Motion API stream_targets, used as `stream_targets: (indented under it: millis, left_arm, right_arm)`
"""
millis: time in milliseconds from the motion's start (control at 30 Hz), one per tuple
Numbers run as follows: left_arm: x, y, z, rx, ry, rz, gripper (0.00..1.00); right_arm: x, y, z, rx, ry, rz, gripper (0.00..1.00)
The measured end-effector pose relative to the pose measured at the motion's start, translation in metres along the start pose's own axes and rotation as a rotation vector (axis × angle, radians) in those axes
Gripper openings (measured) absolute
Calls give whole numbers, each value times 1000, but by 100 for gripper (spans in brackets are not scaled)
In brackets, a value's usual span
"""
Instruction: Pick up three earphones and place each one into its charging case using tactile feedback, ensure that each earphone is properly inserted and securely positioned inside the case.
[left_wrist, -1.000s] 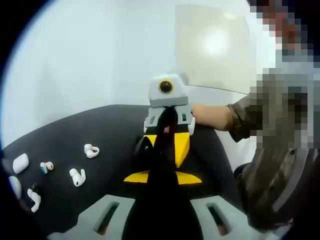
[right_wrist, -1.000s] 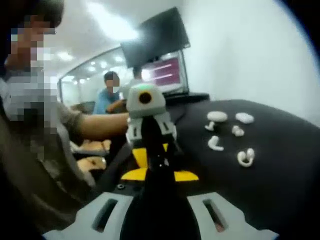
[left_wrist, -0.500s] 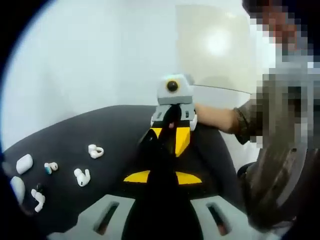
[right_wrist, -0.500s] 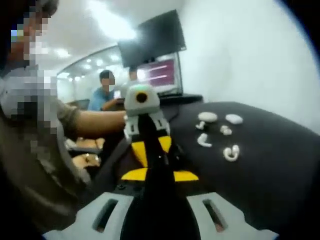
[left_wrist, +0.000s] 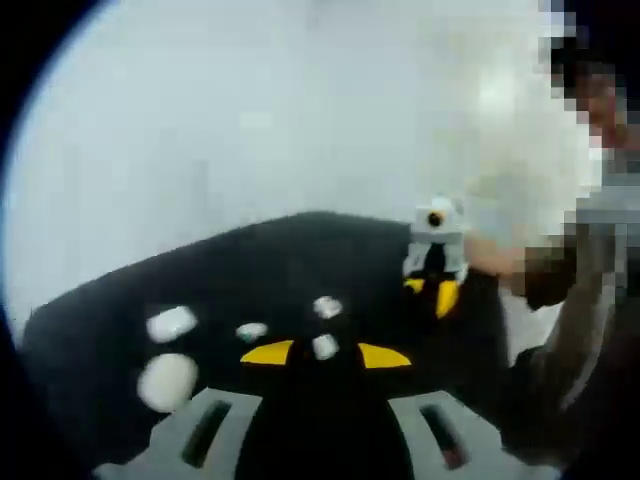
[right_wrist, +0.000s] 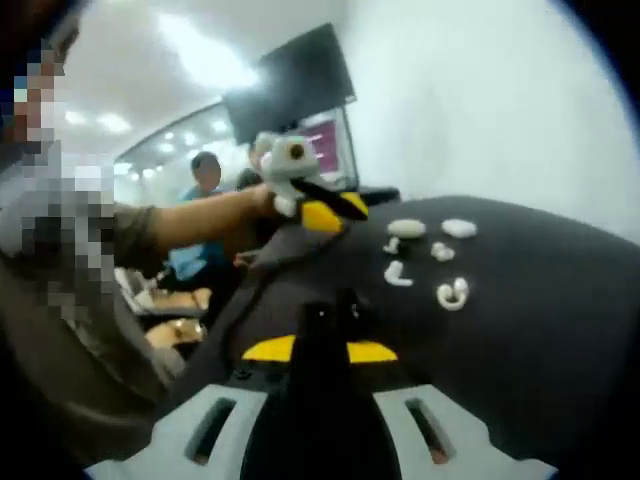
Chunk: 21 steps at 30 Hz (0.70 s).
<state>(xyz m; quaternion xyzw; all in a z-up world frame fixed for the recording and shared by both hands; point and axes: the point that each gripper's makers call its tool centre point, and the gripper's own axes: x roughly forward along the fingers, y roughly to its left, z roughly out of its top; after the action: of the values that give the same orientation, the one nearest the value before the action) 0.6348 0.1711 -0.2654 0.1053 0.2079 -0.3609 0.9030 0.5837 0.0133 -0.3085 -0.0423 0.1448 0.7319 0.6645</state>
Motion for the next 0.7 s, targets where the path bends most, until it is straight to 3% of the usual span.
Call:
stream_targets:
  millis: [133, 233, 400, 533, 600, 700]
  left_arm:
    - [6, 18, 7, -28, 109, 34, 18]
    - [23, 19, 8, 30, 219, 26, 18]
    - [46, 20, -12, 154, 423, 10, 15]
    - [58, 20, -20, 132, 481, -7, 18]
    - [57, 27, -27, 168, 538, 13, 18]
    - [58, 31, -33, 170, 565, 22, 17]
  right_arm:
    - [1, 0, -1, 6, 0, 0, 18]
    - [1, 0, -1, -2, 1, -2, 18]
    - [1, -1, -1, 7, -1, 1, 18]
    - [1, 0, -1, 3, -1, 1, 18]
    - [2, 1, -1, 1, 0, 1, 18]
    - [3, 1, -1, -4, 4, 2, 18]
